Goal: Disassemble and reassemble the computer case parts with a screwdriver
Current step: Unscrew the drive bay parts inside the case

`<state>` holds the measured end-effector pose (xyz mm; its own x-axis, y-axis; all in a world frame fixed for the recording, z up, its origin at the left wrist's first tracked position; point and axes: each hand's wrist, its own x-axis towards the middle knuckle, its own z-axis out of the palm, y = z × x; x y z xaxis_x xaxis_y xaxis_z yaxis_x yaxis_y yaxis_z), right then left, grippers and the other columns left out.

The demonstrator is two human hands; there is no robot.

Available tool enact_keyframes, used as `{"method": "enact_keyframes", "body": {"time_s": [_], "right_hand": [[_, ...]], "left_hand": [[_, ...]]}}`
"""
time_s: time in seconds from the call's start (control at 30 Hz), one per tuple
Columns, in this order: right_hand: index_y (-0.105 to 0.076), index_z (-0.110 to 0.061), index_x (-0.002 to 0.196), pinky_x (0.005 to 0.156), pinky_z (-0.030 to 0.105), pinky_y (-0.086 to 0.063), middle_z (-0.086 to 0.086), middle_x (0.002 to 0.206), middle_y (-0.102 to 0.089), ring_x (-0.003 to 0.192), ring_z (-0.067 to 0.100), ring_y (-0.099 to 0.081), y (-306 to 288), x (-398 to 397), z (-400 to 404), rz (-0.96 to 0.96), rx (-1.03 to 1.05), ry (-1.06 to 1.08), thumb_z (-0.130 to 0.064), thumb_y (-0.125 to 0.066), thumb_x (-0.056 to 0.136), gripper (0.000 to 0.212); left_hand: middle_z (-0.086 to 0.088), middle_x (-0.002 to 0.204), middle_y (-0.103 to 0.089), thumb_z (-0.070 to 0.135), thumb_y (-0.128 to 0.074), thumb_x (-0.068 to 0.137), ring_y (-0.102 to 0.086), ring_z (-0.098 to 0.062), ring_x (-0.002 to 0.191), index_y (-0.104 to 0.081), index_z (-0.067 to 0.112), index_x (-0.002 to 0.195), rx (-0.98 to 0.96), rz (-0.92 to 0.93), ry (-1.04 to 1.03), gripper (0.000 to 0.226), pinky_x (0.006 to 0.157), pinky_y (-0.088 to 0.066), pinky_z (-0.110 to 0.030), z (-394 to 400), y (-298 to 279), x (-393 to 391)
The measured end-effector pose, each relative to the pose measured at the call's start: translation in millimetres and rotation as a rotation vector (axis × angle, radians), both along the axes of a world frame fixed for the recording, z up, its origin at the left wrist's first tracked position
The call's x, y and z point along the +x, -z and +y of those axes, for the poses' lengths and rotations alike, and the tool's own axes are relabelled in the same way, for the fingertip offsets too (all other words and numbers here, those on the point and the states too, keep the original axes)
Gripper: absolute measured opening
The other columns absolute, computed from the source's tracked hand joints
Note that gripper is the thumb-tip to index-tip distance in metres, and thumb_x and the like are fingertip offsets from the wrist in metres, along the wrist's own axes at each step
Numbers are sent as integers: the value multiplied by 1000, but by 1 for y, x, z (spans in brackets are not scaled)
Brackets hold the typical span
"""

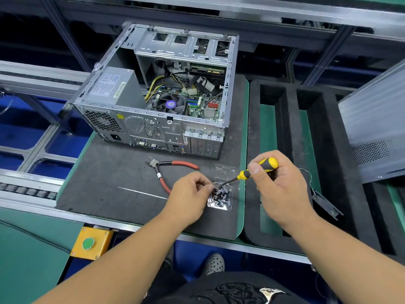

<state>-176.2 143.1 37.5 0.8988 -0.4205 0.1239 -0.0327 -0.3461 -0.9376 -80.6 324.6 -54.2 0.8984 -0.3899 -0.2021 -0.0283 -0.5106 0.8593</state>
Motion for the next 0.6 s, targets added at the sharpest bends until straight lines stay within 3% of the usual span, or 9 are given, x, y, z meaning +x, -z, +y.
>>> {"method": "enact_keyframes", "body": {"time_s": [0.1, 0.17, 0.33, 0.47, 0.6], "right_hand": [[-63, -25, 89, 57, 7, -38, -16, 72, -68, 58, 2, -55, 7, -3, 3, 21, -7, -21, -21, -66, 98, 11], [-63, -25, 88, 58, 6, -38, -17, 71, -67, 59, 1, -55, 12, -5, 5, 46, -18, -39, -17, -67, 99, 14], [-63, -32, 88, 64, 12, -44, -8, 79, -70, 69, 7, -59, 19, -4, 7, 91, -24, -39, -32, -65, 94, 6], [-64, -29, 88, 65, 8, -43, -11, 79, -72, 71, 2, -63, 20, -2, 5, 99, -29, -49, -22, -68, 98, 12], [-64, -23, 88, 61, 4, -40, -19, 72, -68, 64, -3, -61, 12, -1, 2, 61, -52, -29, -12, -68, 99, 16]], "left_hand": [[11, 60, -59, 12, -64, 93, -46, -6, 52, -63, 21, 74, -165, 208, -161, 21, 50, -36, -19, 3, -7, 2], [-2, 64, -59, 6, -54, 96, -42, -13, 51, -57, 16, 75, -336, 409, -248, 23, 45, -30, -23, 3, -14, 2], [-11, 67, -52, -1, -32, 82, -35, -17, 50, -51, 12, 73, -681, 756, -412, 26, 47, -17, -27, 3, -26, 1], [-7, 63, -49, 4, -43, 84, -33, -15, 47, -57, 9, 78, -522, 669, -376, 16, 44, -18, -22, 2, -25, 0], [15, 50, -46, 7, -66, 90, -36, -5, 44, -70, 21, 84, -93, 221, -29, 16, 44, -30, -18, 7, -16, 3]]}}
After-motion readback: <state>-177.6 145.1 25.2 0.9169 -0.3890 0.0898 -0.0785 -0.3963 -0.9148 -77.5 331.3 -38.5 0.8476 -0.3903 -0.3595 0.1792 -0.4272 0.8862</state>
